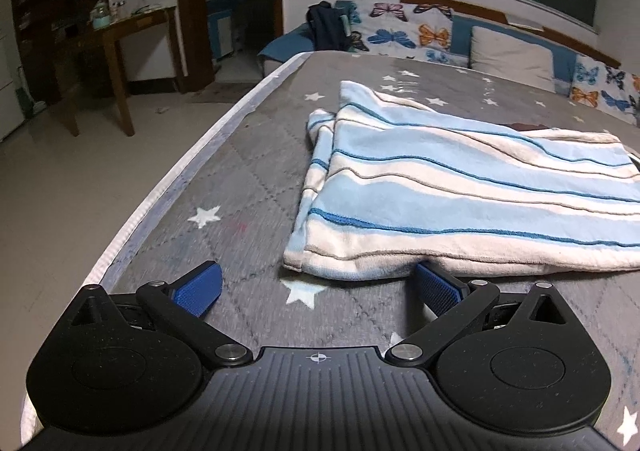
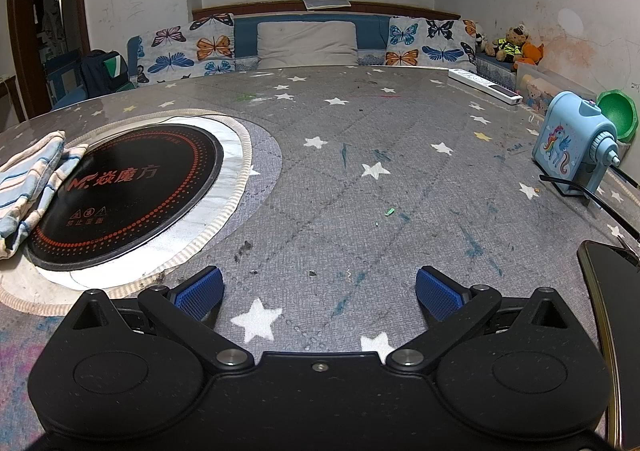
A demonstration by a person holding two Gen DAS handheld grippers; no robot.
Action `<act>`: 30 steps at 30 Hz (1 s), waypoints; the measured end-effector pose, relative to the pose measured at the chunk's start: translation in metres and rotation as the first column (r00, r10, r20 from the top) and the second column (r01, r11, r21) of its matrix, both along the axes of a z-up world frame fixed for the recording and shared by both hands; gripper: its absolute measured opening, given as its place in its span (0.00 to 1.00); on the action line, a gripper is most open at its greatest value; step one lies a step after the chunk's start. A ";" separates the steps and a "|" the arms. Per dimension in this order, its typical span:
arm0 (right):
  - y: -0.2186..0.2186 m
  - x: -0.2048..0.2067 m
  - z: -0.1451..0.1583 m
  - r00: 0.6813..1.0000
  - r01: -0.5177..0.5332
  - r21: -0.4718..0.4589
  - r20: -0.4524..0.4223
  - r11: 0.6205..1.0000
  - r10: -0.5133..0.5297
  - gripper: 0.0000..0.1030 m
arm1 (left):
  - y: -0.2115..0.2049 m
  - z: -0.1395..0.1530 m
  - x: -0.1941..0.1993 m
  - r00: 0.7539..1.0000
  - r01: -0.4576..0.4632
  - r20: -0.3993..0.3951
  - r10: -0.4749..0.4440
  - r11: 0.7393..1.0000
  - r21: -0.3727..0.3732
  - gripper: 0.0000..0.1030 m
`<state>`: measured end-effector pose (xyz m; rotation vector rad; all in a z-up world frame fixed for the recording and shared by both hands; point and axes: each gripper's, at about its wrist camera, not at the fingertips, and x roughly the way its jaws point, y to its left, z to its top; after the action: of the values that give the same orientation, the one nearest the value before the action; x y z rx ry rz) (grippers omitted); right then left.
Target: Fold clothes
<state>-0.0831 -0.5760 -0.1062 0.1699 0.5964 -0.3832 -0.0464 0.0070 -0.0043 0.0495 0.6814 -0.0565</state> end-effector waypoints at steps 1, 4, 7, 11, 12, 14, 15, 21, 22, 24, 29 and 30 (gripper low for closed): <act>0.000 0.000 0.000 1.000 0.000 0.000 0.000 1.000 0.000 1.00 | 0.000 -0.001 0.001 1.000 0.004 0.005 -0.004 1.000 -0.002 1.00; 0.000 0.000 0.000 1.000 0.000 0.000 0.000 1.000 0.000 1.00 | 0.000 -0.002 0.003 1.000 0.008 0.015 -0.008 1.000 -0.006 1.00; 0.000 0.000 0.000 1.000 0.000 0.000 0.000 1.000 0.000 1.00 | 0.000 -0.003 0.005 1.000 0.008 0.021 -0.008 1.000 -0.009 1.00; 0.000 0.000 0.000 1.000 0.000 0.000 0.000 1.000 0.000 1.00 | 0.000 -0.004 0.009 1.000 0.009 0.023 -0.009 1.000 -0.010 1.00; 0.000 0.000 0.000 1.000 0.000 -0.001 0.000 1.000 0.000 1.00 | 0.000 -0.003 0.011 1.000 0.009 0.024 -0.009 1.000 -0.010 1.00; 0.000 0.000 0.000 1.000 0.000 0.000 0.000 1.000 0.000 1.00 | 0.000 -0.003 0.011 1.000 0.009 0.024 -0.009 1.000 -0.010 1.00; 0.000 0.000 0.000 1.000 0.000 0.001 0.000 1.000 0.000 1.00 | 0.000 -0.003 0.011 1.000 0.009 0.024 -0.009 1.000 -0.010 1.00; -0.004 -0.001 0.000 1.000 0.000 0.002 -0.001 1.000 0.000 1.00 | -0.002 -0.004 0.012 1.000 0.009 0.023 -0.009 1.000 -0.011 1.00; -0.004 -0.001 0.000 1.000 0.000 0.002 -0.002 1.000 0.000 1.00 | -0.002 -0.004 0.012 1.000 0.009 0.023 -0.009 1.000 -0.011 1.00; -0.006 -0.002 0.000 1.000 -0.001 0.002 -0.002 1.000 0.001 1.00 | -0.002 -0.003 0.012 1.000 0.009 0.023 -0.009 1.000 -0.011 1.00; -0.011 -0.004 0.000 1.000 -0.001 0.003 -0.001 1.000 0.001 1.00 | -0.001 -0.003 0.012 1.000 0.009 0.023 -0.009 1.000 -0.011 1.00; -0.011 -0.005 0.000 1.000 -0.001 0.003 -0.001 1.000 0.001 1.00 | -0.001 -0.003 0.012 1.000 0.009 0.023 -0.009 1.000 -0.011 1.00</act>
<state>-0.0876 -0.5870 -0.1063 0.1725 0.5977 -0.3814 -0.0343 0.0057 -0.0076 0.0426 0.6576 -0.0684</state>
